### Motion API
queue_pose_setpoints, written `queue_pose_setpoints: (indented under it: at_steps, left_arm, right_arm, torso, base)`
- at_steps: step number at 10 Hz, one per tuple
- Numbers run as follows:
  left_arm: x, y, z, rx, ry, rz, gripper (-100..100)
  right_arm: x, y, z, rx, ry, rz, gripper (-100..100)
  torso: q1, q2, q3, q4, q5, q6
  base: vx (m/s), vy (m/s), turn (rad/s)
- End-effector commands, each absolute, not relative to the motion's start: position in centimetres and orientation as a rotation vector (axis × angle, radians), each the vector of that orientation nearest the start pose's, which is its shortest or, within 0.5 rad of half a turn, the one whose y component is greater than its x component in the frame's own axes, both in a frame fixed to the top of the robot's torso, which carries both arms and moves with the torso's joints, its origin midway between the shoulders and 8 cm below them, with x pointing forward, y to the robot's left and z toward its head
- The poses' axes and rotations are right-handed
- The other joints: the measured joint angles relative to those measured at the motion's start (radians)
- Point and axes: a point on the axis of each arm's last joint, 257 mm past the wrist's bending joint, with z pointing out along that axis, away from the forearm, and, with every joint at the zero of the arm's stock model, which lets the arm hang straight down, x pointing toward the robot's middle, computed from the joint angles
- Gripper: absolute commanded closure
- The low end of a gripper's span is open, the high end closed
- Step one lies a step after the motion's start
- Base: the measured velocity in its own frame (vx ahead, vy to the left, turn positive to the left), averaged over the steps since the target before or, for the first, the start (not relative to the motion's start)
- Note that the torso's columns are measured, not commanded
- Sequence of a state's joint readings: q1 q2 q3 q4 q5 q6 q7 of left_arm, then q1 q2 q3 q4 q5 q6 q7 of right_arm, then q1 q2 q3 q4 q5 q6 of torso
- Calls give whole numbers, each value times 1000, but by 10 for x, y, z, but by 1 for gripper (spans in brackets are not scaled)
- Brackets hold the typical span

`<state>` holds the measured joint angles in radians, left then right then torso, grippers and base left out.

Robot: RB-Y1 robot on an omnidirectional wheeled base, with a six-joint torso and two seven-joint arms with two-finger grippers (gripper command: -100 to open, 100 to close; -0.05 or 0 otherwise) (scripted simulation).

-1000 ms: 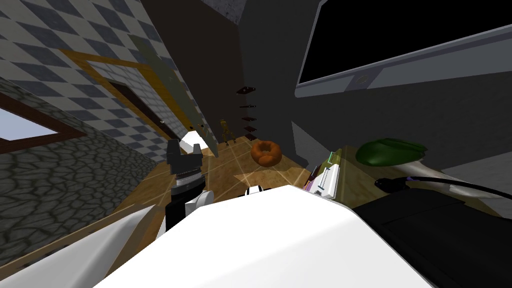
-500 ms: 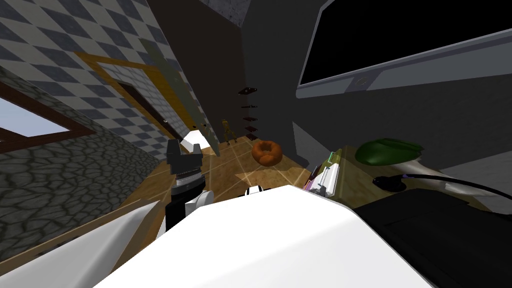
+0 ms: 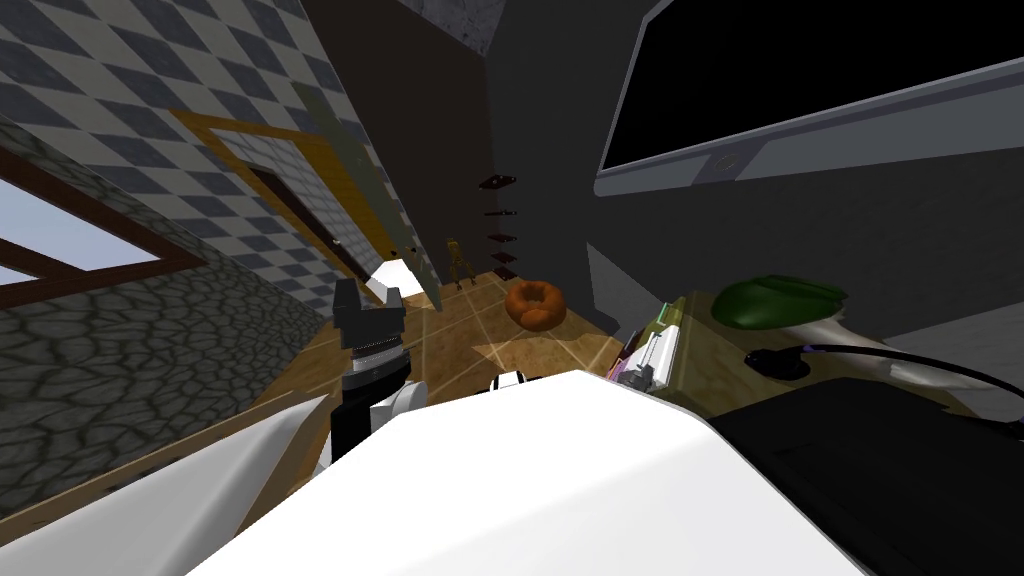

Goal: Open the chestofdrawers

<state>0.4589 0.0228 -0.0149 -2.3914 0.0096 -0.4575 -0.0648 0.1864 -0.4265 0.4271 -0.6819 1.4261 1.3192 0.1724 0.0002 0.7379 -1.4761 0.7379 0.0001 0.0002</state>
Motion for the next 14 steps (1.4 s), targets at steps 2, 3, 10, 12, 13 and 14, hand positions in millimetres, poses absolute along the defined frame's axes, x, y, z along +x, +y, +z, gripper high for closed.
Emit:
queue_pose_setpoints:
  at_steps: [2,3,10,12,13,14]
  left_arm:
    - [329,264,78,-541,564,-1302,0]
    - [329,264,78,-541,564,-1302,0]
    - [329,264,78,-541,564,-1302,0]
    - [329,264,78,-541,564,-1302,0]
    - [329,264,78,-541,564,-1302,0]
    - [329,264,78,-541,564,-1302,0]
  right_arm:
    - [176,-624,-405,-190,1942,-1874,-100]
    - [181,-630,-403,-183,1944,-1864,-100]
    - [187,-637,-400,-167,1955,-1880,100]
    - [191,-635,-402,-173,1954,-1867,100]
    - [192,-636,-402,-175,1952,-1865,100]
    - [195,-637,-401,-177,1947,-1863,100]
  torso:
    - [-1,0,0,0,0,0]
    - [0,0,0,0,0,0]
    - [3,-3,-3,0,3,-2]
    - [1,6,1,1,3,1]
    - [2,3,1,1,3,1]
    - [6,1,0,1,2,0]
  base:
    - [-37,23,26]
    - [-37,35,11]
    - [79,56,28]
    - [112,59,-21]
    - [165,104,-56]
    - [174,89,-50]
